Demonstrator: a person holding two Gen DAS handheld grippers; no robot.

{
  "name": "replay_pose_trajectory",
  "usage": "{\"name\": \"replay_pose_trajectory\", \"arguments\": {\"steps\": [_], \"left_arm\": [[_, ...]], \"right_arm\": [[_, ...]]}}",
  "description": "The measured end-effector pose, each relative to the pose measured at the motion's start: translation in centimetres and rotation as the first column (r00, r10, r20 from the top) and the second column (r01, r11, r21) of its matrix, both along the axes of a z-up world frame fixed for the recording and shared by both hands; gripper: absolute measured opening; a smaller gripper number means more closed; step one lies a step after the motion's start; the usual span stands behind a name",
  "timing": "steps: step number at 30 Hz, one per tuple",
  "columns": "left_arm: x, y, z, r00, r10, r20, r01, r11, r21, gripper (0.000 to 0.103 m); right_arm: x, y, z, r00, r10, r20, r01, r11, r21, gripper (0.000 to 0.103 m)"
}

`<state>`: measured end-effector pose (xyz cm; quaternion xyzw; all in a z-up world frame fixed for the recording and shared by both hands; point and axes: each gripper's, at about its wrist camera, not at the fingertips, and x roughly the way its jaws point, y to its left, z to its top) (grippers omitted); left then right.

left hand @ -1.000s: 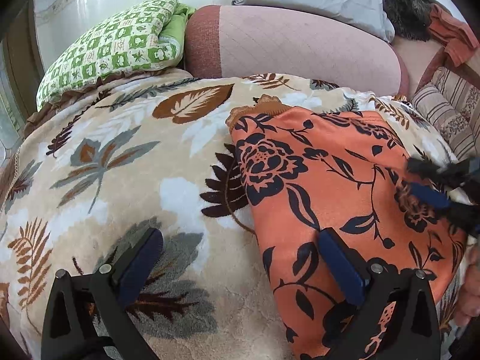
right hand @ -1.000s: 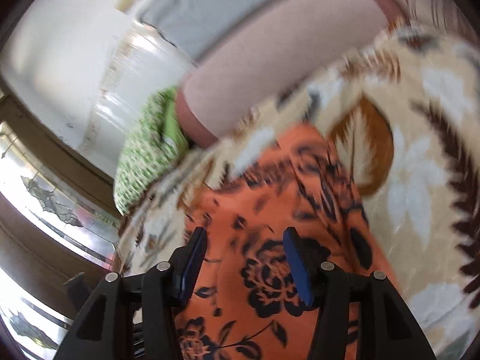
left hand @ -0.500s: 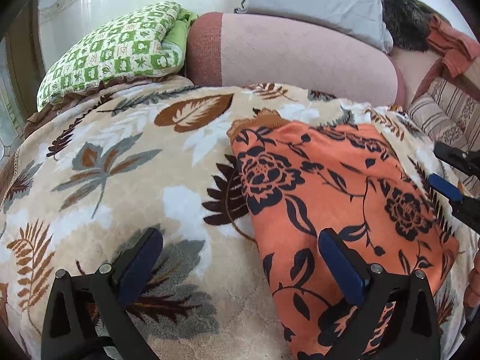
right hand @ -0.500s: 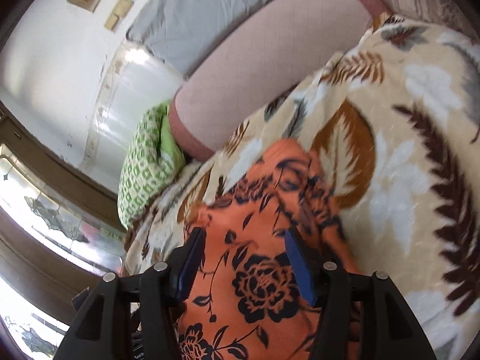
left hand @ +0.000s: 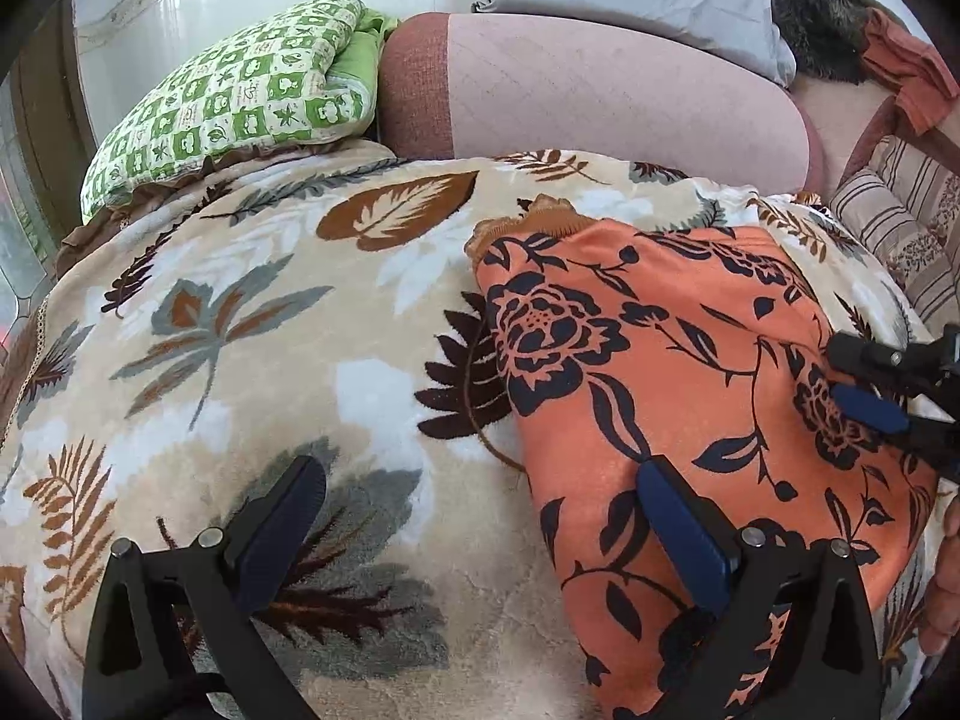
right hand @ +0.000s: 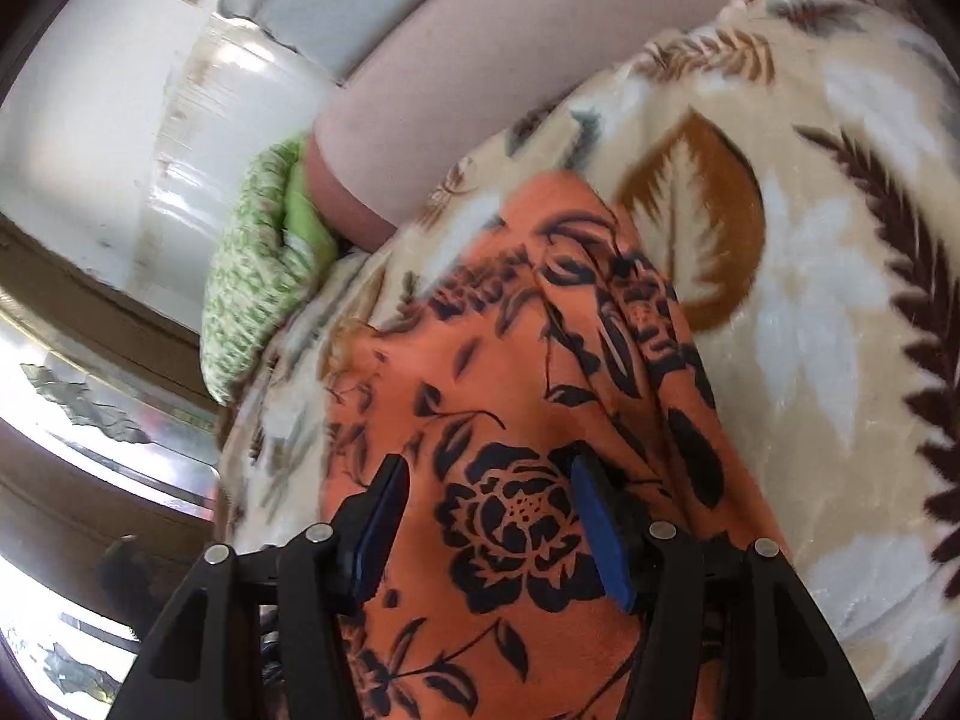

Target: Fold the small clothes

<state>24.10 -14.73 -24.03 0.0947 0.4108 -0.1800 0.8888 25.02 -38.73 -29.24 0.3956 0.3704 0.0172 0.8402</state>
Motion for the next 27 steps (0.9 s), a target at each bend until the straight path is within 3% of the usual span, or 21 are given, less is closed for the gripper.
{"name": "replay_pose_trajectory", "arguments": {"steps": [6, 12, 20, 27], "left_arm": [[0.0, 0.1, 0.2, 1.0, 0.001, -0.001, -0.001, 1.0, -0.005, 0.103], [-0.2, 0.1, 0.5, 1.0, 0.005, 0.013, -0.005, 1.0, -0.009, 0.103], [-0.2, 0.4, 1.2, 0.999, 0.016, 0.042, -0.015, 1.0, -0.026, 0.103], [-0.2, 0.4, 1.1, 0.999, 0.021, 0.045, -0.02, 1.0, -0.018, 0.103]], "right_arm": [[-0.4, -0.3, 0.6, 0.999, -0.01, 0.033, 0.009, 1.0, 0.022, 0.061], [-2.3, -1.3, 3.4, 0.986, -0.061, 0.156, 0.063, 0.998, -0.006, 0.061], [-3.4, -3.8, 3.2, 0.974, -0.152, 0.17, 0.143, 0.988, 0.063, 0.061], [-3.1, -2.0, 4.0, 0.974, -0.081, 0.211, 0.077, 0.997, 0.024, 0.061]]}}
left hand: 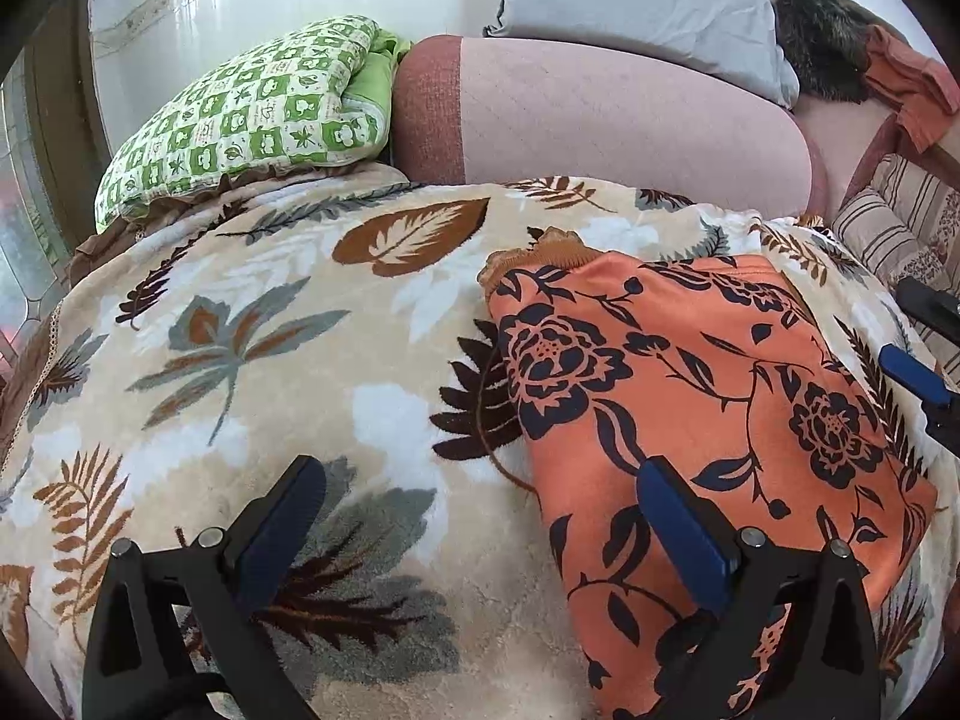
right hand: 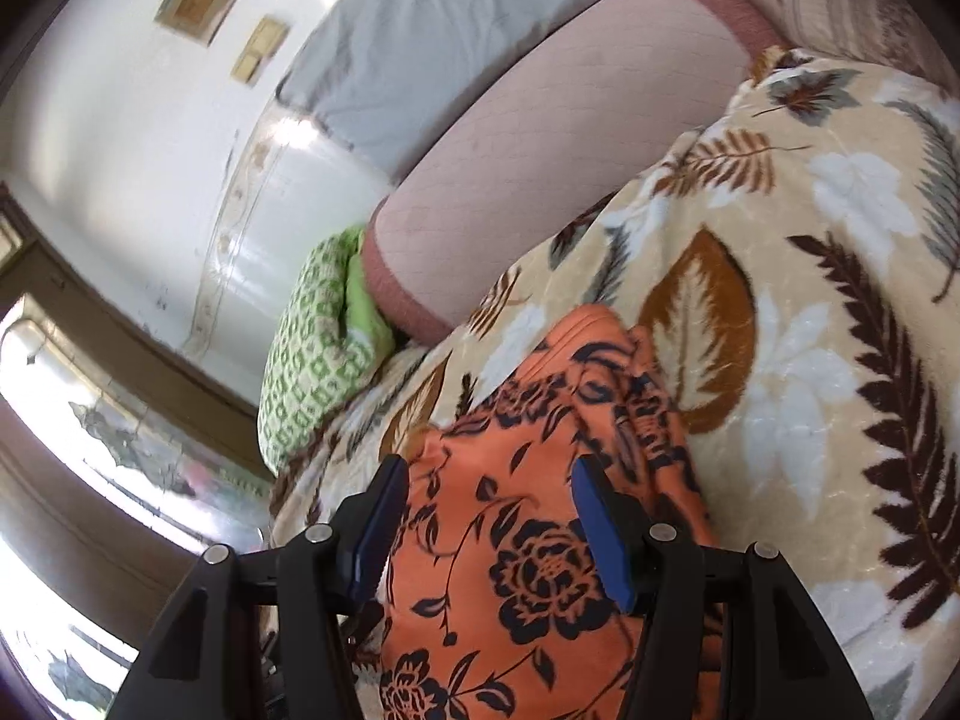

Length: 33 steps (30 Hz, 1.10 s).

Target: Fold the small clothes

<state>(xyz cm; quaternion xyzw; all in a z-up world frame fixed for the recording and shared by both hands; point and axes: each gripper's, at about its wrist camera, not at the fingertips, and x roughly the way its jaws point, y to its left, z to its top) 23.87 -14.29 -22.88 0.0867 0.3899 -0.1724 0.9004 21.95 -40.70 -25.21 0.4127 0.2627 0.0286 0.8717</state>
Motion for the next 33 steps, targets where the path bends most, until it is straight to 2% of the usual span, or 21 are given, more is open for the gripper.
{"name": "replay_pose_trajectory", "arguments": {"steps": [7, 12, 16, 21, 24, 26, 28, 30, 33], "left_arm": [[0.2, -0.3, -0.6, 1.0, -0.004, -0.016, 0.005, 1.0, 0.02, 0.103], [0.1, -0.4, -0.8, 1.0, -0.009, -0.017, 0.009, 1.0, 0.022, 0.103], [0.1, -0.3, -0.6, 1.0, -0.004, -0.016, 0.004, 1.0, 0.016, 0.103], [0.0, 0.0, 0.0, 1.0, 0.016, 0.014, -0.016, 1.0, -0.008, 0.103], [0.4, 0.3, 0.3, 0.998, 0.055, 0.034, -0.055, 0.998, -0.014, 0.103], [1.0, 0.4, -0.1, 0.995, 0.094, 0.02, -0.094, 0.996, -0.006, 0.103], [1.9, 0.2, -1.4, 0.993, 0.109, -0.045, -0.108, 0.994, 0.036, 0.103], [2.1, 0.5, -1.8, 0.991, 0.111, -0.08, -0.11, 0.994, 0.02, 0.103], [2.3, 1.2, -1.2, 0.99, 0.103, -0.101, -0.105, 0.994, -0.015, 0.103]], "right_arm": [[1.2, 1.4, -1.0, 0.998, 0.06, -0.033, -0.06, 0.998, 0.009, 0.061], [3.0, 2.1, -3.8, 0.977, 0.104, -0.184, -0.101, 0.995, 0.026, 0.061], [2.6, 2.1, -3.2, 0.984, 0.096, -0.152, -0.094, 0.995, 0.022, 0.061], [2.0, 2.4, -1.8, 0.995, 0.085, -0.059, -0.085, 0.996, 0.007, 0.062], [2.5, 3.0, -1.6, 0.997, 0.07, -0.024, -0.07, 0.998, 0.012, 0.062], [3.6, 3.4, -1.9, 0.997, 0.065, -0.037, -0.065, 0.998, 0.021, 0.063], [5.0, 3.4, -3.1, 0.995, 0.061, -0.076, -0.056, 0.996, 0.063, 0.065], [6.6, 3.6, -4.5, 0.985, 0.074, -0.156, -0.062, 0.995, 0.083, 0.066], [7.3, 4.0, -3.1, 0.984, 0.077, -0.159, -0.07, 0.996, 0.046, 0.066]]}}
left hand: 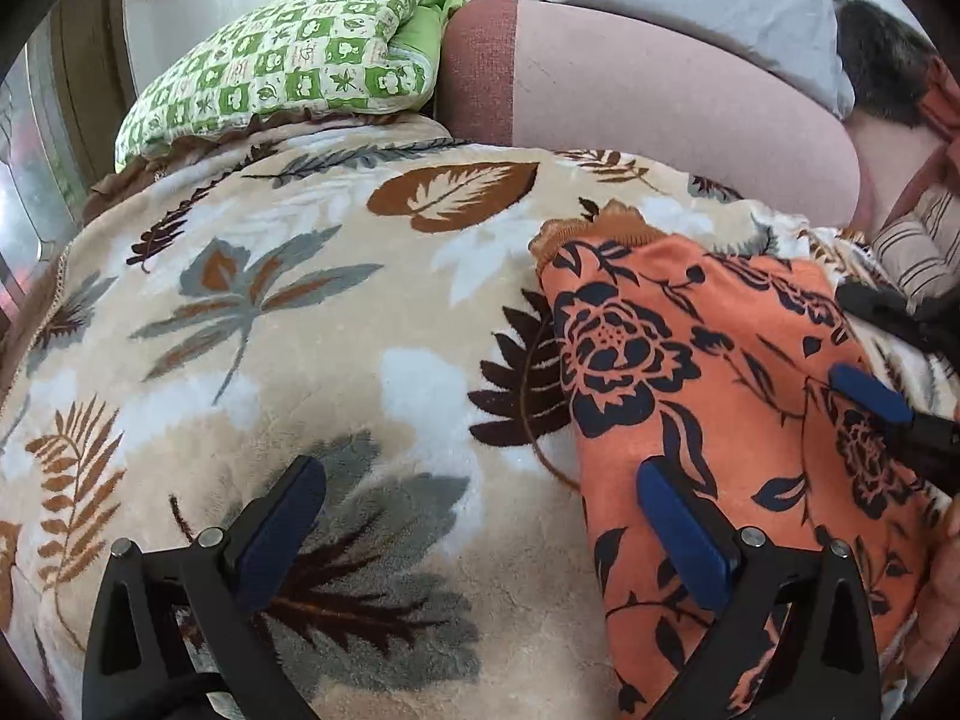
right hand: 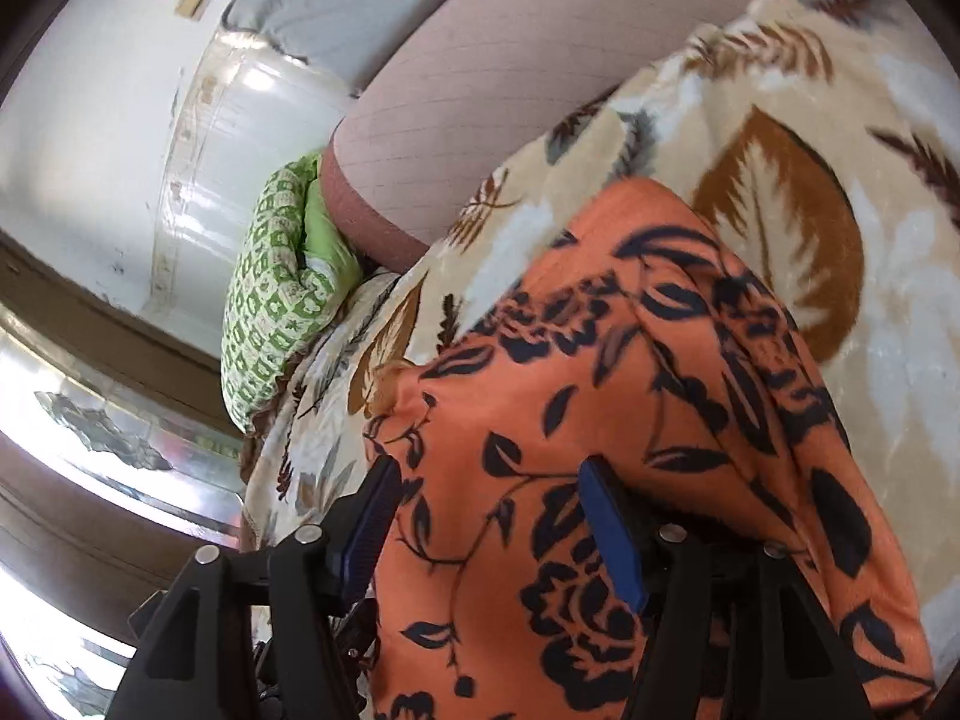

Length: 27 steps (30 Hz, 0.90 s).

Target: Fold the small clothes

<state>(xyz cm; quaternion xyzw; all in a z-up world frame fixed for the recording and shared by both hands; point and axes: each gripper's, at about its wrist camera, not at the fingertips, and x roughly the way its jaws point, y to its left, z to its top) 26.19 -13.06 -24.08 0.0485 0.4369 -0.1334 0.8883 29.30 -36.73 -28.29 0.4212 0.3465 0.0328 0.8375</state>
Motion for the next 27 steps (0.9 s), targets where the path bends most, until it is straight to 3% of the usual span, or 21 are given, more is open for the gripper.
{"name": "replay_pose_trajectory", "arguments": {"steps": [5, 8, 10, 13, 16, 24, 27], "left_arm": [[0.8, 1.6, 0.3, 0.998, 0.05, -0.026, -0.052, 0.997, -0.056, 0.103], [1.2, 2.0, 0.2, 0.997, 0.075, -0.026, -0.076, 0.996, -0.038, 0.103], [1.6, 1.8, -0.5, 0.997, 0.068, -0.046, -0.068, 0.998, -0.003, 0.103], [1.8, 0.5, -2.3, 0.994, 0.022, -0.104, -0.013, 0.996, 0.086, 0.103], [1.5, 0.6, -1.8, 0.996, 0.026, -0.082, -0.021, 0.998, 0.063, 0.103], [0.4, 1.0, 0.9, 1.0, 0.018, 0.025, -0.018, 1.0, -0.005, 0.103], [0.2, 0.5, 1.0, 0.999, 0.001, 0.041, -0.001, 1.0, 0.006, 0.103]], "right_arm": [[2.8, -0.6, 1.2, 0.998, 0.02, 0.058, -0.026, 0.994, 0.107, 0.066], [6.6, 0.5, 0.9, 0.994, 0.079, 0.07, -0.09, 0.982, 0.168, 0.066], [8.9, 1.5, -0.3, 0.993, 0.11, 0.046, -0.117, 0.966, 0.23, 0.066], [12.5, 2.8, -3.9, 0.985, 0.144, -0.094, -0.11, 0.949, 0.297, 0.061], [12.9, 2.4, -4.2, 0.988, 0.125, -0.086, -0.089, 0.938, 0.336, 0.061], [6.2, -2.6, 0.8, 1.0, -0.023, 0.016, 0.02, 0.987, 0.161, 0.062], [4.4, -5.0, -1.3, 0.993, -0.065, -0.097, 0.076, 0.991, 0.114, 0.06]]}}
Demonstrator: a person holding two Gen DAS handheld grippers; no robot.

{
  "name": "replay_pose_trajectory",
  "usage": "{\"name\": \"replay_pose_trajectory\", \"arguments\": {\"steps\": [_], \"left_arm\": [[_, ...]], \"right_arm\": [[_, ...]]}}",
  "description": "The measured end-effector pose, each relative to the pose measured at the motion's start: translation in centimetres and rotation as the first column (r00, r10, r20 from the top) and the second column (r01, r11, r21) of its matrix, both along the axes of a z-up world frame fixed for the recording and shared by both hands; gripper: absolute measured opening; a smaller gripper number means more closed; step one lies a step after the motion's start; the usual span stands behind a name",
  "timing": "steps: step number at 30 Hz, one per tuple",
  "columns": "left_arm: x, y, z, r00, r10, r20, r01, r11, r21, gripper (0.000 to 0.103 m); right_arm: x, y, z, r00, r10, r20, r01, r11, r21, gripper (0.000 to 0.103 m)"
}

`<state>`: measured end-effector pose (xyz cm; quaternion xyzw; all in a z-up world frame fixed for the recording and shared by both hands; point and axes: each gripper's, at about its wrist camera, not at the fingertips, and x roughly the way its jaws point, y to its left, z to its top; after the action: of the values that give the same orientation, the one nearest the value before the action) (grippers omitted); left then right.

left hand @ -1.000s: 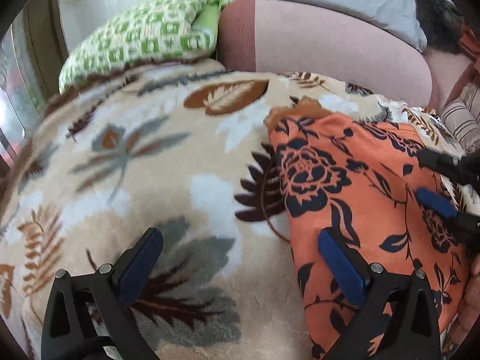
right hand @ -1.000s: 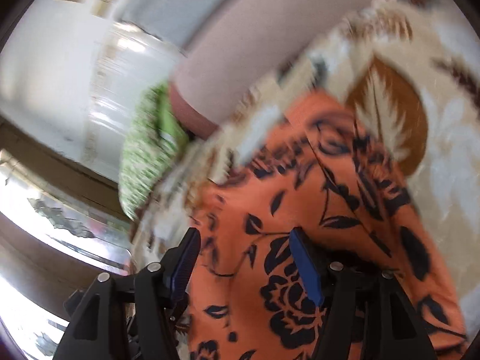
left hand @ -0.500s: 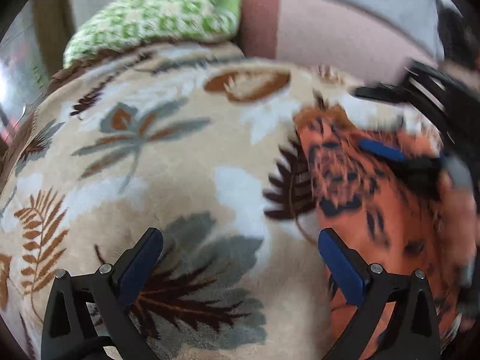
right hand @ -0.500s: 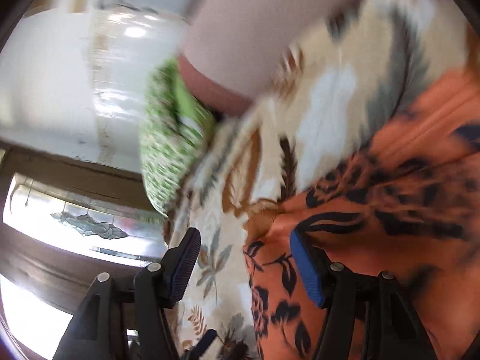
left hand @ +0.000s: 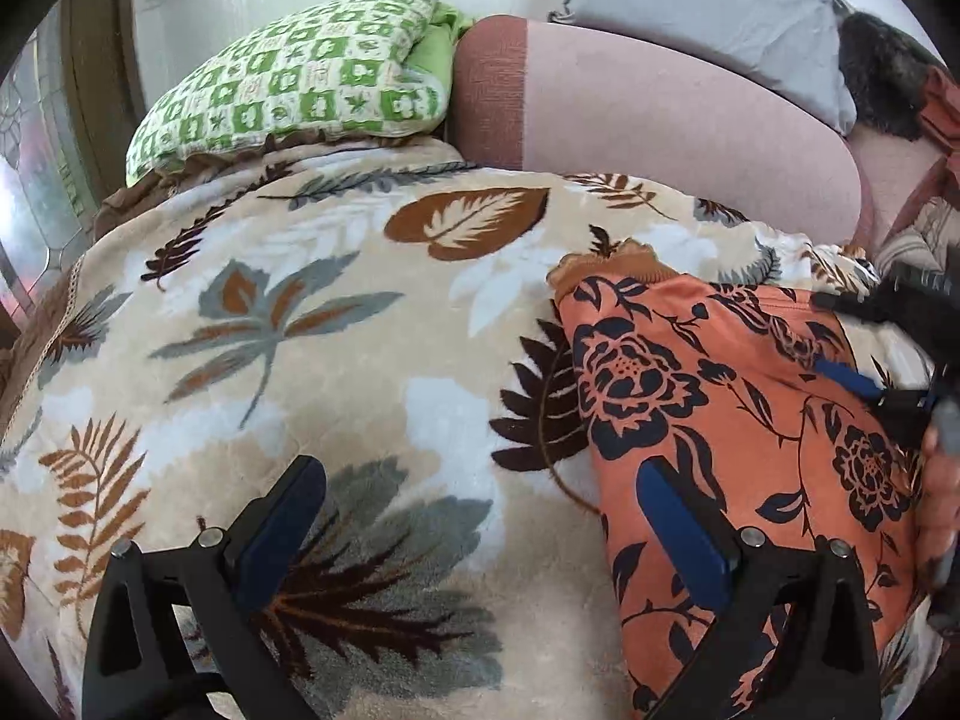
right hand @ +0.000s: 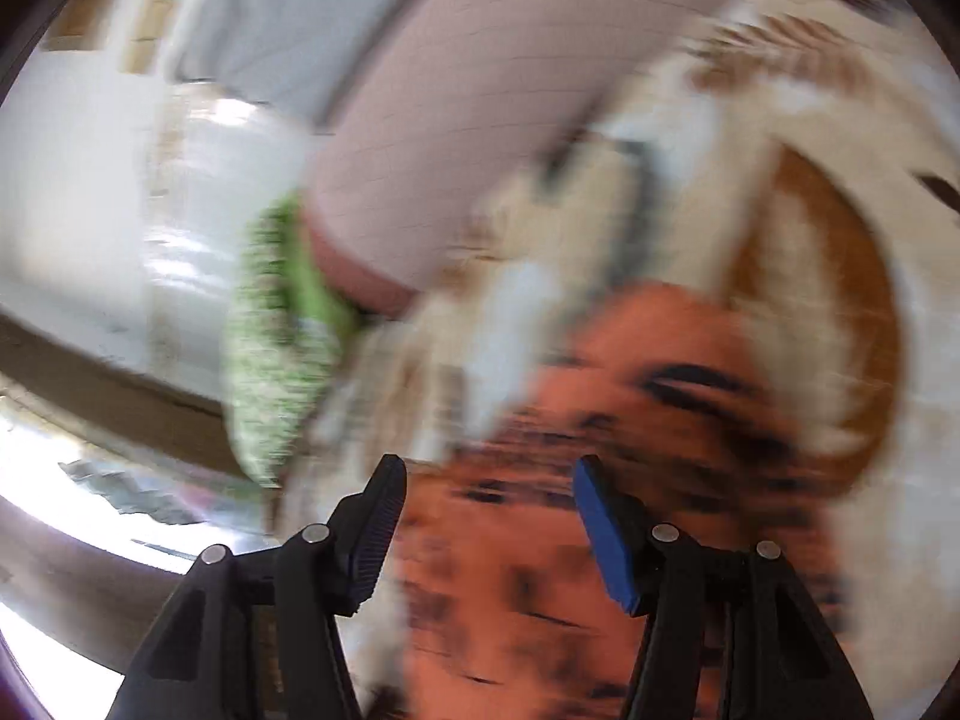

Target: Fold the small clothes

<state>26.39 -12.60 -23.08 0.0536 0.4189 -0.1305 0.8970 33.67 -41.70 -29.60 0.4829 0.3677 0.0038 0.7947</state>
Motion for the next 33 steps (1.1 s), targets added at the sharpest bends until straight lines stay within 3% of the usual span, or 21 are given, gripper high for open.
{"name": "replay_pose_trajectory", "arguments": {"steps": [1, 3, 9, 12, 14, 18, 20, 30, 33], "left_arm": [[-0.1, -0.1, 0.0, 1.0, -0.006, 0.0, 0.006, 1.0, 0.003, 0.103], [-0.3, -0.3, -0.1, 1.0, -0.011, 0.005, 0.011, 1.0, 0.011, 0.103], [-1.0, -0.3, 0.4, 0.999, -0.019, 0.029, 0.019, 1.0, 0.004, 0.103], [-1.3, -0.4, 0.4, 0.999, -0.024, 0.031, 0.024, 1.0, 0.008, 0.103], [-1.6, -0.6, 0.4, 0.999, -0.034, 0.032, 0.034, 0.999, 0.009, 0.103], [-2.5, -1.4, 0.2, 0.997, -0.074, 0.035, 0.073, 0.997, 0.039, 0.103], [-2.8, -1.6, 0.0, 0.996, -0.087, 0.037, 0.085, 0.995, 0.051, 0.103], [-4.0, -1.6, 0.9, 0.991, -0.123, 0.051, 0.121, 0.992, 0.039, 0.103], [-4.2, -2.0, 1.1, 0.988, -0.143, 0.066, 0.14, 0.989, 0.04, 0.103]], "right_arm": [[-0.5, -0.5, -1.0, 1.0, -0.002, -0.018, 0.003, 1.0, 0.023, 0.058], [-2.0, -1.1, -1.4, 1.0, -0.016, 0.025, 0.014, 0.997, 0.079, 0.058], [-7.8, 0.7, 2.8, 0.996, -0.007, 0.09, 0.008, 1.0, -0.007, 0.059], [-11.3, 1.7, 3.6, 0.993, -0.009, 0.115, 0.009, 1.0, -0.005, 0.06], [-13.3, 2.1, 3.2, 0.994, -0.018, 0.11, 0.018, 1.0, 0.0, 0.061], [-15.5, 2.3, -0.2, 0.999, -0.042, 0.006, 0.042, 0.999, 0.022, 0.062], [-15.8, 2.1, -0.5, 0.998, -0.059, 0.013, 0.058, 0.997, 0.056, 0.062], [-18.3, 1.3, 3.2, 0.992, -0.107, 0.068, 0.117, 0.978, -0.174, 0.066], [-18.5, -0.3, 2.9, 0.991, -0.111, 0.074, 0.122, 0.98, -0.159, 0.066]]}}
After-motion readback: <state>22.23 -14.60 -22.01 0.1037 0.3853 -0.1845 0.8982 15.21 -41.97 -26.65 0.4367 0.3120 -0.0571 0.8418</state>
